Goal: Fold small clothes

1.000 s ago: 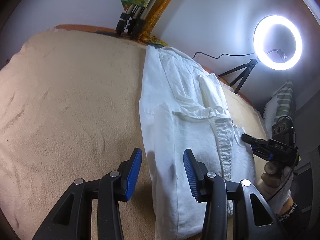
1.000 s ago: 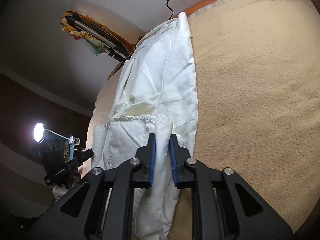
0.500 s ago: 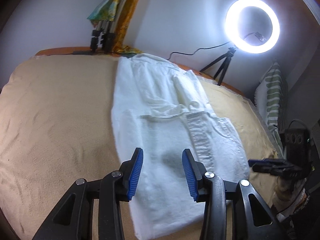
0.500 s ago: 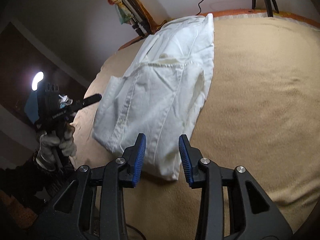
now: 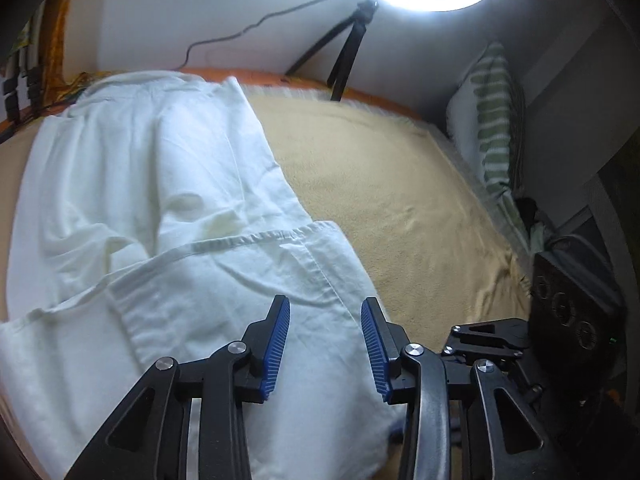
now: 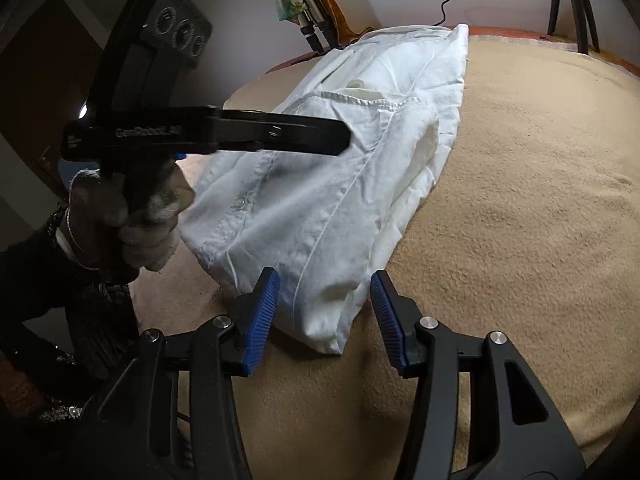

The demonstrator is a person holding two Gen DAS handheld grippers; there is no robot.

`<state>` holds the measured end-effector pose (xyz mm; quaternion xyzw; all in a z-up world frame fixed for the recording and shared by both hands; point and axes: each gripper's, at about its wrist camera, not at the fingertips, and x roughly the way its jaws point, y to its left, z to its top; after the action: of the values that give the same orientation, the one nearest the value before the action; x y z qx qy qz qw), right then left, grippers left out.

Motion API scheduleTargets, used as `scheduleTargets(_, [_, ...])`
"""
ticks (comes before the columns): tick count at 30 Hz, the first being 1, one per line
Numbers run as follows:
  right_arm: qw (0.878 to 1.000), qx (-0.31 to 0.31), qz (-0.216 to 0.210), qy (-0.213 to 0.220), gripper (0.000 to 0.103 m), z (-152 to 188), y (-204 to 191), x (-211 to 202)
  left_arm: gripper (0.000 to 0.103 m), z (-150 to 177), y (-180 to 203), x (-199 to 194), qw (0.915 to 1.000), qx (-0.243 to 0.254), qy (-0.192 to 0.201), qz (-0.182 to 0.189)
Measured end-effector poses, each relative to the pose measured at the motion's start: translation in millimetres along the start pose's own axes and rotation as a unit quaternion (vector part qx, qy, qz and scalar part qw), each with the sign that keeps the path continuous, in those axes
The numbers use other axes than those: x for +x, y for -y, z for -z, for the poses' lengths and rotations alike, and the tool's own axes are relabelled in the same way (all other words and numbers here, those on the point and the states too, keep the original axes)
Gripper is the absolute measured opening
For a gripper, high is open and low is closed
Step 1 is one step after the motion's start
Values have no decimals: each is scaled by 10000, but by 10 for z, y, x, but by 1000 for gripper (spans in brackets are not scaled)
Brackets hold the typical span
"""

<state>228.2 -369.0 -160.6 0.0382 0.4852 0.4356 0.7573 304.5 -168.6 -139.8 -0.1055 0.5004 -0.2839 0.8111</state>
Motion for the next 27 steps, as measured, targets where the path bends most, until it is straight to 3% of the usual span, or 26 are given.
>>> scheduleTargets(2, [9999, 72, -106, -81, 44, 21, 36, 23, 36, -6, -4, 107, 9999, 54, -39, -129])
scheduleTargets(6, [9986, 227, -452, -169, 17, 111, 86, -60, 33, 11, -3, 203, 9992, 165, 98, -339])
scheduleTargets(13, [9976, 77, -78, -680, 12, 232, -28, -149, 29, 34, -54, 179, 9987, 190, 315, -350])
scheduleTargets(17, [9994, -49, 262, -230, 13, 89, -187, -335, 30, 45, -179, -128, 9981, -71, 542, -300])
scheduleTargets(21, [9980, -158, 493, 358, 13, -112, -326, -413, 31, 214, -297, -585, 9956, 106, 777, -516])
scheduleTargets(27, [9959, -107, 862, 249, 13, -265, -241, -86, 31, 556, -653, -919, 9883, 338, 770, -1271])
